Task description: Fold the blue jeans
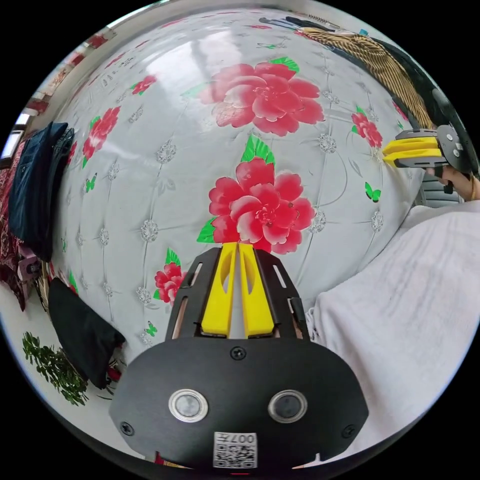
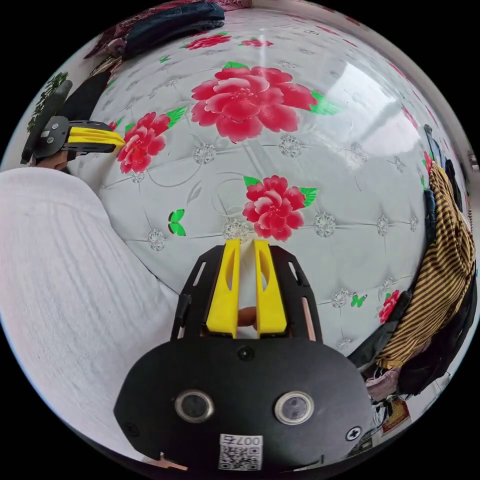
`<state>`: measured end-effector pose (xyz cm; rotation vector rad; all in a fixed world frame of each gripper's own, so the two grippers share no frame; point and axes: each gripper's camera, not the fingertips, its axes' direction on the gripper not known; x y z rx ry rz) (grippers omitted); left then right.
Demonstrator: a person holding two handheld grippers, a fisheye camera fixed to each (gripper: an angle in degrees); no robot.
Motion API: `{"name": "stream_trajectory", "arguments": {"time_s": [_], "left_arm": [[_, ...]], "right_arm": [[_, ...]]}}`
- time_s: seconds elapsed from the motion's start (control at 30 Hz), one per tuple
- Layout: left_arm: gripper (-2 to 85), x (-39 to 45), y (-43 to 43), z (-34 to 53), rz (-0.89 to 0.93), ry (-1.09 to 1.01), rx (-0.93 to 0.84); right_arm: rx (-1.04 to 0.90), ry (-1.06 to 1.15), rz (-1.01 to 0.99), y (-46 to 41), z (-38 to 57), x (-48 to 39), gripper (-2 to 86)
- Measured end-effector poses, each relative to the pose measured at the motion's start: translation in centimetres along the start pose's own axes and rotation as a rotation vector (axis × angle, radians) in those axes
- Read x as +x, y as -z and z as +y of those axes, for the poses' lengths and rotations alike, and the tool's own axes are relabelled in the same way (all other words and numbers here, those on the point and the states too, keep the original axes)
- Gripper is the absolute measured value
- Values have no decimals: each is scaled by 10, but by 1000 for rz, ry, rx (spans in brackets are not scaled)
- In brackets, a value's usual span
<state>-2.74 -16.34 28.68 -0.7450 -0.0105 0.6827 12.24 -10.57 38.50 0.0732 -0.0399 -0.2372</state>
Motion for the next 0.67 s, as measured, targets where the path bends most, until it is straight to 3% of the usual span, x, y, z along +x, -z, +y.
{"name": "stream_trajectory", "arguments": {"time_s": [0.2, 0.3, 0.43, 0.6, 0.67], "left_arm": [[-9, -4, 3, -16, -88, -2, -47], [-9, -9, 0, -26, -114, 20, -96], [-9, -25, -9, -29, -96, 97, -121], [-9, -56, -23, -9, -20, 334, -58], [-9, -70, -30, 13, 146, 443, 20]], "right_arm": [[190, -218, -280, 25, 32, 59, 15], [389, -458, -157, 56, 78, 100, 30], [537, -790, 171, 114, 173, 190, 63], [512, -1078, 296, 143, 265, 277, 97], [459, -1072, 256, 137, 276, 301, 98]]}}
